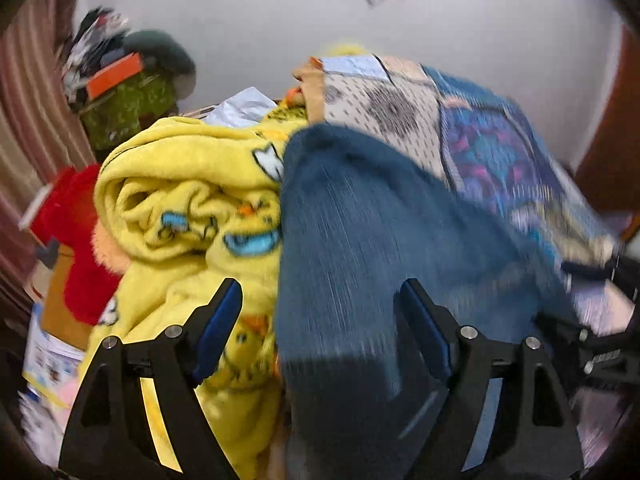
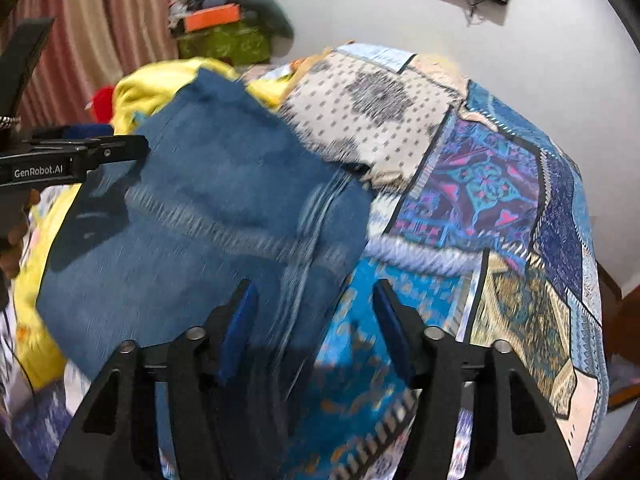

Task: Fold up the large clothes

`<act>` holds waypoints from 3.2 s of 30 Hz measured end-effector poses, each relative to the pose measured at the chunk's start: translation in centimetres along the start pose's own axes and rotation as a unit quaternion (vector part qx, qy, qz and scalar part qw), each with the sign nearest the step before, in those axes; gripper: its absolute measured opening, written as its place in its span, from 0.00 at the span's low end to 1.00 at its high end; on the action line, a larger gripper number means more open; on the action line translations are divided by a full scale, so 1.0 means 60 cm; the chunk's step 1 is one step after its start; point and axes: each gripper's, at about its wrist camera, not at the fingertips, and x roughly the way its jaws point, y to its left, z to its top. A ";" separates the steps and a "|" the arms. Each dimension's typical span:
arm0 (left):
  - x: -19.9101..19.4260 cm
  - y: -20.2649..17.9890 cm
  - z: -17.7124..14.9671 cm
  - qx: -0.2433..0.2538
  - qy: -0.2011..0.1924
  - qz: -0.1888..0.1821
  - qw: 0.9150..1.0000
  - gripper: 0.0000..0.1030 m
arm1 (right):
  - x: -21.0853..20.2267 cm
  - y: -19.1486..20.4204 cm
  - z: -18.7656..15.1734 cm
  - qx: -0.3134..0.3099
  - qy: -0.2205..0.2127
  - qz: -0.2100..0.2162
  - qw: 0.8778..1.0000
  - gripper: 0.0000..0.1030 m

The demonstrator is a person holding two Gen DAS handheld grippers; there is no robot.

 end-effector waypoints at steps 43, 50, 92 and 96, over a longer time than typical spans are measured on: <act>-0.769 -0.179 -0.268 -0.016 -0.380 -0.021 0.925 0.81 | -0.674 0.160 -0.210 0.061 -0.382 0.012 0.922 0.78; -0.790 -0.190 -0.304 -0.042 -0.396 -0.002 0.917 0.98 | -0.681 0.174 -0.226 0.068 -0.383 -0.005 0.921 0.87; -0.767 -0.195 -0.311 -0.062 -0.376 -0.006 0.924 0.99 | -0.683 0.173 -0.242 0.084 -0.376 -0.023 0.922 1.00; -0.766 -0.196 -0.310 -0.058 -0.376 -0.008 0.925 0.99 | -0.684 0.173 -0.245 0.084 -0.378 -0.025 0.922 1.00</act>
